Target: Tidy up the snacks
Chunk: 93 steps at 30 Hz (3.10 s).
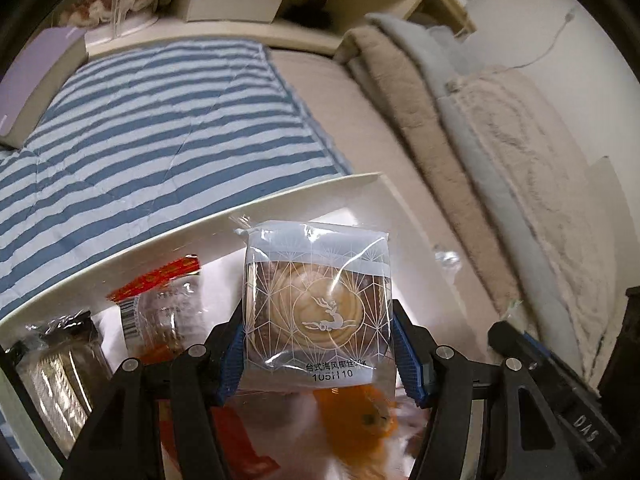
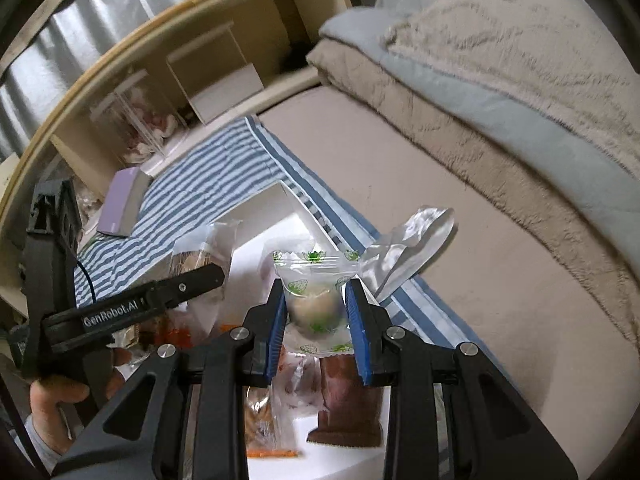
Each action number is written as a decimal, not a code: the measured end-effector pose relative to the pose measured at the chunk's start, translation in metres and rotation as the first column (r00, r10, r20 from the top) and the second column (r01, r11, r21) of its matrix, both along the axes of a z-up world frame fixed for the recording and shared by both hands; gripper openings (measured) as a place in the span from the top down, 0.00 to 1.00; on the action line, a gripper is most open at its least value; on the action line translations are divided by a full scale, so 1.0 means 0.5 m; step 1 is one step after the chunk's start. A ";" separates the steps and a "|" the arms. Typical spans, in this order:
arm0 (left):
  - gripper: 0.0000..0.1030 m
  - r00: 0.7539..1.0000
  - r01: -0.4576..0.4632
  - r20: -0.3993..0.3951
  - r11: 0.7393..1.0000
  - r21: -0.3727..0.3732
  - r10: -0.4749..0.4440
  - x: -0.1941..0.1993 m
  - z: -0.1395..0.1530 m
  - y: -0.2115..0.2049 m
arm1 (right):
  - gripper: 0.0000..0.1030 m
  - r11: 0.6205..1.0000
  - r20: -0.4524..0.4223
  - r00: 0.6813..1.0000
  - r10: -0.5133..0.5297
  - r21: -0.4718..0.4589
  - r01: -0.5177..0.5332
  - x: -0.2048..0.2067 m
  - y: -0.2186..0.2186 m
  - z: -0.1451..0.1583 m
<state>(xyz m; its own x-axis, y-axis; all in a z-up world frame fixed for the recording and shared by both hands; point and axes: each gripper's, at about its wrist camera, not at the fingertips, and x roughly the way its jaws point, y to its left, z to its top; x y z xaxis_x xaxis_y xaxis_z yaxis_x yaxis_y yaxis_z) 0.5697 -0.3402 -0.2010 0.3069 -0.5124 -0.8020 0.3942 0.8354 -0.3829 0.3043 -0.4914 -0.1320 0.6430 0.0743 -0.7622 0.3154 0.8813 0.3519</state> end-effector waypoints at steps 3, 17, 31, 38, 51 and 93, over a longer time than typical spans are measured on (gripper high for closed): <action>0.40 1.000 0.010 -0.026 1.000 0.005 -0.010 0.035 -0.023 -0.009 | 0.71 0.999 -0.015 1.000 0.002 0.043 -0.001 0.019 0.001 -0.021; 0.22 1.000 0.010 0.028 1.000 0.004 -0.010 0.031 -0.003 0.003 | 0.44 0.998 -0.024 1.000 -0.015 0.060 0.017 0.032 -0.014 -0.041; 0.00 0.998 0.011 0.066 1.000 0.027 -0.013 -0.060 0.071 0.072 | 0.00 1.000 -0.018 1.000 0.014 -0.027 -0.014 -0.005 0.001 0.004; 0.00 0.995 -0.002 0.101 1.000 0.031 -0.001 -0.107 0.127 0.114 | 0.00 0.998 -0.013 0.999 0.029 -0.057 -0.030 -0.023 0.017 0.034; 0.00 0.976 -0.046 0.215 0.998 0.030 0.039 -0.267 0.290 0.227 | 0.00 0.991 0.006 0.997 0.071 -0.114 -0.070 -0.098 0.075 0.123; 0.00 0.855 -0.329 0.443 0.942 0.062 0.270 -0.897 0.328 0.568 | 0.00 0.949 0.210 0.959 0.190 -0.291 -0.125 -0.460 0.338 0.198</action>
